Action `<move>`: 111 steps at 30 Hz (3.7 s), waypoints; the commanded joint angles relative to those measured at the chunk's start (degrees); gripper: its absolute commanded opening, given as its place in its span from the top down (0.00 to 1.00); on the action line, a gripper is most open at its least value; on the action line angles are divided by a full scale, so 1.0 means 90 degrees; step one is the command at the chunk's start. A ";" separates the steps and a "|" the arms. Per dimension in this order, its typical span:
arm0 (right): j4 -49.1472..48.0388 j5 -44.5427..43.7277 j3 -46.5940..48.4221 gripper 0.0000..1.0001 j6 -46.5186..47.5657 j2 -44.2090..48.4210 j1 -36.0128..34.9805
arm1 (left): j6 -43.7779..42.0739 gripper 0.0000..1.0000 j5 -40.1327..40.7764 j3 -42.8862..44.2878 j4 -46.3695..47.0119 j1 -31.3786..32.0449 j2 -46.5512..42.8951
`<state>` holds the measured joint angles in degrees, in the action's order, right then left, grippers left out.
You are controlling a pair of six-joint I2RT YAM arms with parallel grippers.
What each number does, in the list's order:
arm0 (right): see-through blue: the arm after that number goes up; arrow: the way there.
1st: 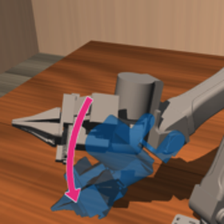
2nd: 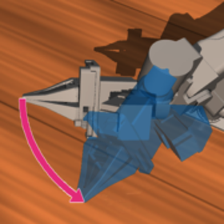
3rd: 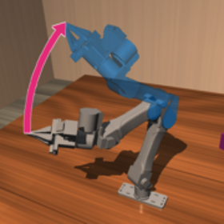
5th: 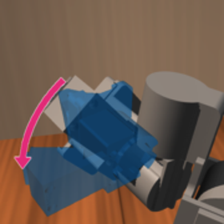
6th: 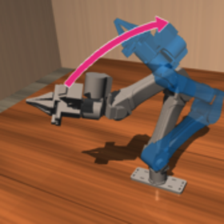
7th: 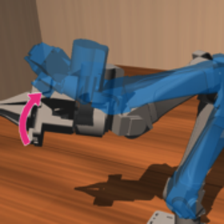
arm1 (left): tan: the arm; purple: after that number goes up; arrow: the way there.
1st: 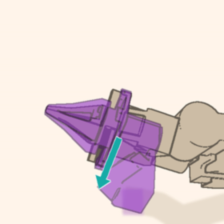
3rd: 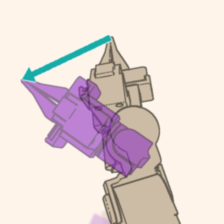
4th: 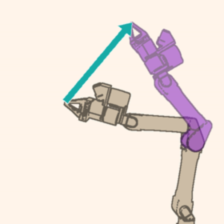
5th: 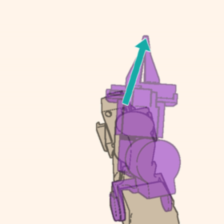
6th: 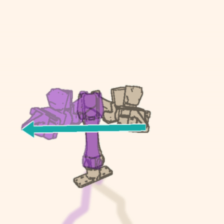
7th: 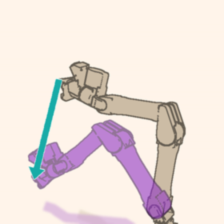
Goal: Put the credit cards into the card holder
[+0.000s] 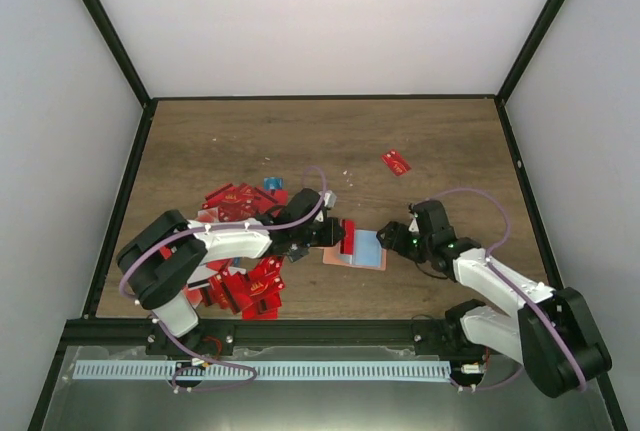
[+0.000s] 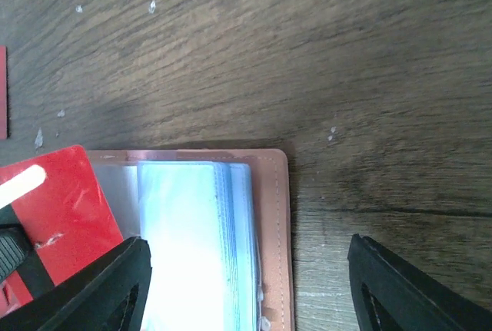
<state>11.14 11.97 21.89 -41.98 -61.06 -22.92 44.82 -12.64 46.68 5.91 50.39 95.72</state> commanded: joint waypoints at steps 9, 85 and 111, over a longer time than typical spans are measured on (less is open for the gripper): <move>-0.0876 0.1104 -0.0312 0.28 0.0276 -0.0133 0.0357 | 0.0252 0.96 -0.0453 -0.0115 0.0783 -0.0139 0.0105; -0.1307 0.1631 -0.0937 0.28 -0.0041 0.0004 0.0363 | 0.1195 0.96 -0.0649 -0.0975 0.1679 -0.0160 0.0212; -0.1545 0.1899 -0.0753 0.28 0.0224 -0.0484 0.0367 | 0.1579 0.96 -0.1490 -0.0977 0.2412 -0.0271 0.0777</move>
<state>-4.51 28.51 14.20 -40.95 -64.31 -19.94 59.81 -24.10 38.22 26.98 48.49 101.54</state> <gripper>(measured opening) 0.721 0.041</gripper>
